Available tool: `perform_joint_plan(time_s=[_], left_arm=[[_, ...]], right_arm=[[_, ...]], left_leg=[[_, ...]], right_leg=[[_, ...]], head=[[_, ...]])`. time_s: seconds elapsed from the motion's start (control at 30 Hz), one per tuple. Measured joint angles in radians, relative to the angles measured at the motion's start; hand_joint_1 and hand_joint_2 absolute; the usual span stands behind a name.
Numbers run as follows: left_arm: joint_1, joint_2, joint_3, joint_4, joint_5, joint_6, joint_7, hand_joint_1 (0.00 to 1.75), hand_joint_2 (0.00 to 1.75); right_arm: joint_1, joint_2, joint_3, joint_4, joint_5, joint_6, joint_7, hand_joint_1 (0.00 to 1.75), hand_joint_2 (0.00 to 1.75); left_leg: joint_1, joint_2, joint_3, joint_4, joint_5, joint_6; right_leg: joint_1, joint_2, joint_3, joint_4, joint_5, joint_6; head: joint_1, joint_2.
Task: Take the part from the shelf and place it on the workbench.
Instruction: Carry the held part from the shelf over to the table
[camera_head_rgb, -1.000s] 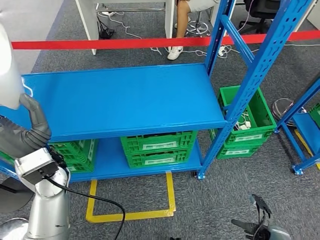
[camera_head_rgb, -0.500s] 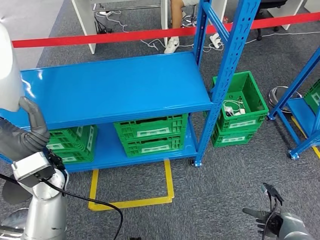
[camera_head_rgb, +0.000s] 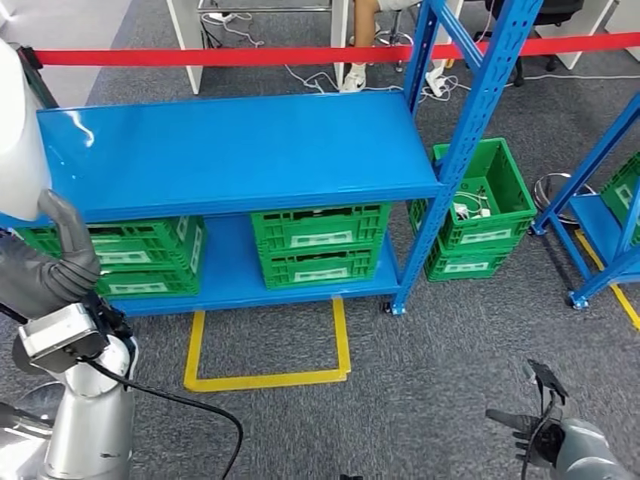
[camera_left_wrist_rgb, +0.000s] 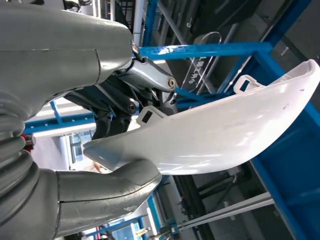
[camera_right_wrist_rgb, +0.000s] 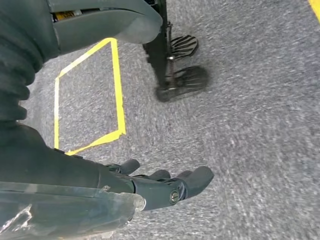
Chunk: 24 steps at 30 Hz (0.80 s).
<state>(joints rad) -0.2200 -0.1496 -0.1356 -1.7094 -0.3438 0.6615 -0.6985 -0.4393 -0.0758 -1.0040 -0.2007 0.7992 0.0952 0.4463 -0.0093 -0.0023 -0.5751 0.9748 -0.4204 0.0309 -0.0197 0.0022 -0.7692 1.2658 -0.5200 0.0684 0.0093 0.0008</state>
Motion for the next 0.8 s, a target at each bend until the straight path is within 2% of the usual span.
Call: perform_joint_plan(time_s=[0.03, 0.07, 0.1, 0.13, 0.17, 0.2, 0.23, 0.27, 0.3, 0.33, 0.37, 0.4, 0.43, 0.47, 0.5, 0.53, 0.57, 0.6, 0.63, 0.7, 0.73, 0.8], left_arm=[[0.000, 0.001, 0.000, 0.001, 0.000, 0.000, 0.000, 1.75, 1.75], [0.001, 0.002, 0.000, 0.002, 0.001, 0.000, 0.000, 1.75, 1.75], [0.001, 0.003, 0.000, 0.003, 0.001, 0.000, 0.000, 1.75, 1.75], [0.001, 0.003, 0.000, 0.003, 0.001, 0.000, 0.000, 1.75, 1.75], [0.001, 0.004, 0.000, 0.003, 0.001, 0.000, 0.000, 1.75, 1.75], [0.000, 0.004, 0.000, 0.004, 0.000, 0.000, 0.000, 1.75, 1.75], [0.000, 0.004, -0.001, 0.004, -0.002, 0.000, 0.000, 1.75, 1.75], [0.000, 0.004, -0.001, 0.004, -0.003, 0.000, 0.000, 1.75, 1.75], [0.002, 0.004, -0.002, 0.004, -0.005, 0.000, 0.000, 1.75, 1.75], [0.004, 0.004, -0.002, 0.004, -0.007, 0.000, 0.000, 1.75, 1.75], [0.007, 0.004, -0.002, 0.004, -0.010, 0.000, 0.000, 1.75, 1.75], [0.009, 0.004, -0.002, 0.004, -0.013, 0.000, 0.000, 1.75, 1.75], [0.011, 0.004, -0.002, 0.004, -0.016, 0.000, 0.000, 1.75, 1.75], [0.013, 0.004, -0.002, 0.004, -0.019, 0.000, 0.000, 1.75, 1.75], [0.016, 0.004, -0.002, 0.004, -0.022, 0.000, 0.000, 1.75, 1.75], [0.019, 0.004, -0.002, 0.004, -0.023, 0.000, 0.000, 1.75, 1.75], [0.022, 0.004, -0.002, 0.004, -0.024, 0.000, 0.000, 1.75, 1.75], [0.024, 0.004, -0.002, 0.004, -0.024, 0.000, 0.000, 1.75, 1.75], [0.025, 0.004, -0.002, 0.004, -0.025, 0.000, 0.000, 1.75, 1.75], [0.024, 0.004, -0.002, 0.003, -0.027, 0.000, 0.000, 1.75, 1.75], [0.024, 0.004, -0.002, 0.003, -0.029, 0.000, 0.000, 1.75, 1.75], [0.025, 0.003, -0.001, 0.003, -0.033, 0.000, 0.000, 1.75, 1.75]], right_arm=[[0.000, 0.000, 0.000, 0.000, 0.000, 0.000, -0.001, 0.00, 1.75], [-0.001, 0.001, 0.000, 0.000, 0.000, 0.000, -0.001, 0.00, 1.75], [-0.002, 0.001, 0.000, 0.000, 0.000, 0.000, -0.001, 0.00, 1.75], [-0.004, 0.001, 0.000, 0.000, 0.000, 0.000, -0.002, 0.00, 1.75], [-0.008, 0.001, 0.000, 0.000, 0.000, -0.001, -0.004, 0.00, 1.75], [-0.011, 0.001, 0.000, 0.000, 0.001, -0.003, -0.008, 0.00, 1.75], [-0.014, 0.002, 0.000, 0.000, 0.002, -0.006, -0.015, 0.00, 1.75], [-0.015, 0.002, 0.000, 0.000, 0.003, -0.010, -0.022, 0.00, 1.75], [-0.014, 0.004, 0.000, 0.000, 0.004, -0.014, -0.031, 0.00, 1.75], [-0.013, 0.005, 0.000, 0.000, 0.006, -0.018, -0.039, 0.00, 1.75], [-0.013, 0.007, 0.000, 0.000, 0.007, -0.021, -0.048, 0.00, 1.75], [-0.013, 0.009, 0.000, 0.000, 0.009, -0.024, -0.056, 0.00, 1.75], [-0.013, 0.010, 0.000, 0.000, 0.012, -0.027, -0.064, 0.00, 1.75], [-0.012, 0.010, 0.000, 0.000, 0.016, -0.030, -0.072, 0.00, 1.75], [-0.010, 0.010, 0.000, 0.000, 0.019, -0.032, -0.077, 0.00, 1.75], [-0.008, 0.011, 0.000, 0.000, 0.021, -0.033, -0.080, 0.00, 1.75], [-0.007, 0.011, 0.000, 0.000, 0.023, -0.033, -0.082, 0.00, 1.75], [-0.006, 0.011, 0.000, 0.000, 0.025, -0.033, -0.083, 0.00, 1.75], [-0.006, 0.011, 0.000, 0.000, 0.027, -0.033, -0.084, 0.00, 1.75], [-0.007, 0.010, 0.000, 0.000, 0.032, -0.034, -0.089, 0.00, 1.75], [-0.008, 0.010, 0.000, 0.000, 0.035, -0.034, -0.092, 0.00, 1.75], [-0.008, 0.010, 0.000, 0.000, 0.042, -0.035, -0.100, 0.00, 1.75]], left_leg=[[0.000, 0.000, -0.015, 0.000, 0.012, -0.001], [-0.001, 0.000, -0.030, 0.001, 0.024, -0.002], [0.000, 0.000, -0.045, 0.001, 0.036, -0.004], [0.000, 0.000, -0.057, 0.002, 0.047, -0.008], [-0.001, 0.000, -0.068, 0.004, 0.057, -0.013], [-0.002, 0.000, -0.076, 0.004, 0.067, -0.019], [-0.002, 0.001, -0.080, 0.004, 0.076, -0.024], [-0.002, 0.001, -0.084, 0.001, 0.086, -0.030], [-0.001, 0.001, -0.087, -0.002, 0.097, -0.035], [0.000, 0.001, -0.093, -0.001, 0.094, -0.042], [0.001, 0.000, -0.102, 0.011, 0.074, -0.048], [0.002, 0.000, -0.115, 0.043, 0.037, -0.055], [0.004, 0.000, -0.132, 0.097, -0.014, -0.061], [0.006, 0.000, -0.148, 0.167, -0.063, -0.066], [0.008, 0.000, -0.161, 0.232, -0.095, -0.070], [0.011, 0.000, -0.162, 0.276, -0.105, -0.073], [0.013, 0.000, -0.150, 0.287, -0.096, -0.075], [0.016, 0.000, -0.121, 0.260, -0.073, -0.077], [0.018, 0.000, -0.079, 0.204, -0.049, -0.078], [0.021, -0.002, 0.010, 0.072, -0.030, -0.076], [0.020, -0.004, 0.035, 0.028, -0.034, -0.072], [0.018, -0.008, 0.040, 0.002, -0.042, -0.055]], right_leg=[[0.000, 0.000, 0.002, 0.038, 0.000, 0.001], [0.000, 0.000, 0.020, 0.043, 0.019, 0.001], [0.000, 0.000, 0.057, 0.012, 0.045, 0.000], [0.000, 0.000, 0.108, -0.047, 0.059, -0.001], [0.001, 0.001, 0.169, -0.125, 0.057, -0.002], [0.003, 0.001, 0.216, -0.191, 0.044, -0.006], [0.005, 0.002, 0.245, -0.237, 0.030, -0.009], [0.008, 0.003, 0.255, -0.259, 0.024, -0.015], [0.008, 0.003, 0.246, -0.264, 0.032, -0.022], [0.008, 0.002, 0.239, -0.268, 0.042, -0.031], [0.006, 0.001, 0.230, -0.272, 0.055, -0.041], [0.004, -0.001, 0.220, -0.277, 0.068, -0.049], [0.003, -0.002, 0.212, -0.278, 0.079, -0.055], [0.002, -0.003, 0.199, -0.278, 0.089, -0.057], [0.001, -0.004, 0.188, -0.277, 0.098, -0.056], [0.000, -0.005, 0.177, -0.277, 0.106, -0.054], [-0.001, -0.006, 0.167, -0.276, 0.114, -0.051], [-0.003, -0.007, 0.157, -0.276, 0.121, -0.048], [-0.005, -0.007, 0.149, -0.275, 0.129, -0.043], [-0.005, -0.007, 0.133, -0.271, 0.143, -0.032], [-0.004, -0.007, 0.126, -0.270, 0.150, -0.026], [-0.004, -0.007, 0.115, -0.270, 0.164, -0.014]], head=[[0.000, 0.000], [0.000, 0.000], [0.000, 0.000], [0.000, 0.000], [0.000, 0.000], [-0.001, 0.000], [-0.002, 0.000], [-0.003, 0.000], [-0.003, 0.000], [-0.002, 0.000], [-0.004, 0.000], [-0.006, 0.000], [-0.008, 0.000], [-0.010, 0.000], [-0.010, 0.000], [-0.010, 0.000], [-0.010, 0.000], [-0.010, 0.000], [-0.010, 0.000], [-0.011, 0.000], [-0.012, 0.000], [-0.011, 0.000]])
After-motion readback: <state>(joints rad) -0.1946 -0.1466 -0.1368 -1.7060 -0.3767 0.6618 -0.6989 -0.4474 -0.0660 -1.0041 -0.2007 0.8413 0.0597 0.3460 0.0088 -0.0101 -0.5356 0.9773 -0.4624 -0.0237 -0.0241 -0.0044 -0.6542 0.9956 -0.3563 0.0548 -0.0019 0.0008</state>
